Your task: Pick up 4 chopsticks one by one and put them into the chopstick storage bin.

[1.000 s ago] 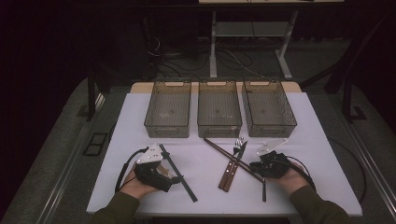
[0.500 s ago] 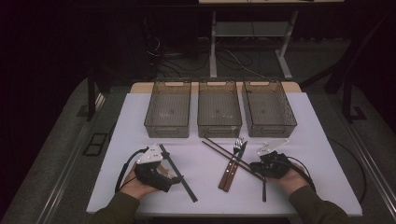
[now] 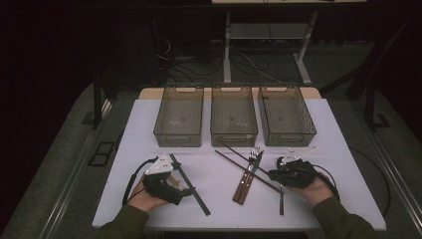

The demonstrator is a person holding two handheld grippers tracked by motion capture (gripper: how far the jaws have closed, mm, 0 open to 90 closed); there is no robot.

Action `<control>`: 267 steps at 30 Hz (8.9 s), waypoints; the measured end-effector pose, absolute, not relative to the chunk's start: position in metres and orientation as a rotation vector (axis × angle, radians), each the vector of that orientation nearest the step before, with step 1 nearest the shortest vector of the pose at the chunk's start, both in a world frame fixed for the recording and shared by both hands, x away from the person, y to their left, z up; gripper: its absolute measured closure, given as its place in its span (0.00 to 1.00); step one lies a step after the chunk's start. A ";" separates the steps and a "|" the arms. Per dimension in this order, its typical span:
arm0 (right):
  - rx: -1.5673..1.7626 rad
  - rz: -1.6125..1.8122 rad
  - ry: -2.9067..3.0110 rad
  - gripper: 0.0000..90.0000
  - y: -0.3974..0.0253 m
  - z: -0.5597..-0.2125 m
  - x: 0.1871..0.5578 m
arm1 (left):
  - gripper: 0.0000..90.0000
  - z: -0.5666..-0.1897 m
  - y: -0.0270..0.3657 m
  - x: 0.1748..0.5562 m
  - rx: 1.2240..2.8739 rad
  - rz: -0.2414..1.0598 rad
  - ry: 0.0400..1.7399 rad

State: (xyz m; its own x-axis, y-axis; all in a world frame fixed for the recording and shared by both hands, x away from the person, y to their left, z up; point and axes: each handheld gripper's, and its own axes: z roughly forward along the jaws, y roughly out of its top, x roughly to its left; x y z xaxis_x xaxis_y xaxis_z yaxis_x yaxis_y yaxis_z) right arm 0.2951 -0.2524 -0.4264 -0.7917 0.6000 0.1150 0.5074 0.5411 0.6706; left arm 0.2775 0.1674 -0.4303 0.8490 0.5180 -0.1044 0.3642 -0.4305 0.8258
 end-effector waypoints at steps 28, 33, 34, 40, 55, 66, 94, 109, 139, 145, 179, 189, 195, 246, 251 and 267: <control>0.956 1.230 2.579 0.93 -0.254 -0.409 0.296 | 0.00 -0.433 0.165 0.275 2.055 0.198 0.646; 0.968 1.253 2.565 0.93 -0.250 -0.406 0.301 | 0.00 -0.434 0.165 0.275 2.056 0.195 0.654; 0.969 1.256 2.562 0.93 -0.249 -0.405 0.302 | 0.00 -0.434 0.165 0.275 2.064 0.195 0.649; 0.975 1.266 2.566 0.93 -0.242 -0.401 0.309 | 0.00 -0.434 0.165 0.276 2.053 0.195 0.658; 0.975 1.294 2.555 0.93 -0.227 -0.393 0.320 | 0.00 -0.435 0.164 0.276 2.057 0.186 0.673; 0.973 1.325 2.545 0.93 -0.211 -0.384 0.329 | 0.00 -0.433 0.163 0.275 2.051 0.201 0.664; 1.035 1.274 2.540 0.93 -0.170 -0.369 0.363 | 0.00 -0.432 0.160 0.274 2.062 0.218 0.642; 1.050 1.243 2.539 0.93 -0.144 -0.357 0.379 | 0.00 -0.431 0.159 0.272 2.071 0.222 0.642; 1.149 1.130 2.521 0.93 -0.080 -0.349 0.440 | 0.00 -0.431 0.157 0.272 2.078 0.228 0.607; 1.163 1.124 2.518 0.93 -0.063 -0.349 0.453 | 0.00 -0.430 0.156 0.271 2.077 0.227 0.602; 1.333 1.018 2.419 0.74 0.000 -0.359 0.484 | 0.00 -0.429 0.155 0.271 2.068 0.213 0.582; 1.287 1.045 2.444 0.64 -0.006 -0.353 0.479 | 0.00 -0.429 0.156 0.271 2.073 0.216 0.581; 1.236 1.100 2.449 0.57 -0.020 -0.348 0.472 | 0.00 -0.429 0.156 0.271 2.074 0.213 0.584; 0.919 1.292 2.546 0.47 -0.183 -0.362 0.349 | 0.00 -0.432 0.161 0.273 2.041 0.203 0.622; 0.919 1.301 2.546 0.47 -0.195 -0.368 0.338 | 0.00 -0.432 0.161 0.273 2.041 0.207 0.623; 0.947 1.310 2.519 0.47 -0.236 -0.387 0.307 | 0.00 -0.431 0.161 0.272 2.047 0.205 0.617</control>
State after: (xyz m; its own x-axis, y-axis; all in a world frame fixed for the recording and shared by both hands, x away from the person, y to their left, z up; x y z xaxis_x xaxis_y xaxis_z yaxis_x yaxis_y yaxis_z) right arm 0.3069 -0.2356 -0.3872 -0.7897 0.5947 0.1507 0.4648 0.4197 0.7797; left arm 0.2725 0.1614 -0.4309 0.8584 0.5032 -0.0998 0.3429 -0.4181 0.8412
